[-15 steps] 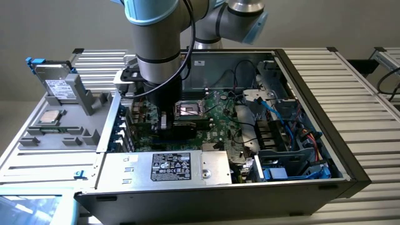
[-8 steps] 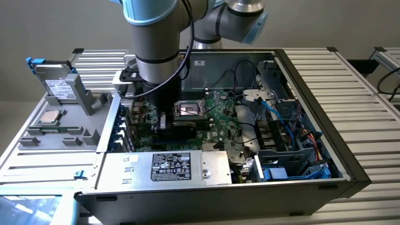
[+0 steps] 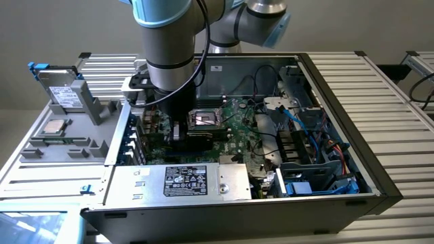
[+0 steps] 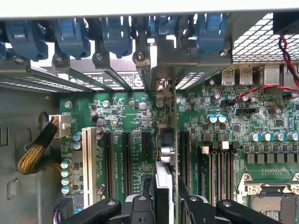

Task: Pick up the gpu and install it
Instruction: 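Insert the gpu into the slot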

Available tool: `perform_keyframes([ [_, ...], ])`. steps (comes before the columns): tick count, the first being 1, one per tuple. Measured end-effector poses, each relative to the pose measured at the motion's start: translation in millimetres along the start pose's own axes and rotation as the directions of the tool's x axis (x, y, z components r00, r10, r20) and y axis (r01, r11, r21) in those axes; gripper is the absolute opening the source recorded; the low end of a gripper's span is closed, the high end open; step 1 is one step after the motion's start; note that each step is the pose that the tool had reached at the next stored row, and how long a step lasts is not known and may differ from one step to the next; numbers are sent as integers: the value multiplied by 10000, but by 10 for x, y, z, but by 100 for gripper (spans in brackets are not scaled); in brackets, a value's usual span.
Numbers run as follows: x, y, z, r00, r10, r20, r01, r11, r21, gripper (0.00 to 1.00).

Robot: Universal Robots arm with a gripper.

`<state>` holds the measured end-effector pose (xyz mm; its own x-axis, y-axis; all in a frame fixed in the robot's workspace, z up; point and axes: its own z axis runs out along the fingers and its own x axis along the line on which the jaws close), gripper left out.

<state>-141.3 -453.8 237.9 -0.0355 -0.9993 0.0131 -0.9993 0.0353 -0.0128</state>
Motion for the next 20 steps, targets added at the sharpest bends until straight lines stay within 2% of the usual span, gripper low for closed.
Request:
perform_keyframes([
  [18, 24, 9, 5, 9999, -124, 49, 124, 9999, 10, 29],
  [20, 36, 10, 5, 9999, -137, 79, 136, 9999, 10, 29],
])
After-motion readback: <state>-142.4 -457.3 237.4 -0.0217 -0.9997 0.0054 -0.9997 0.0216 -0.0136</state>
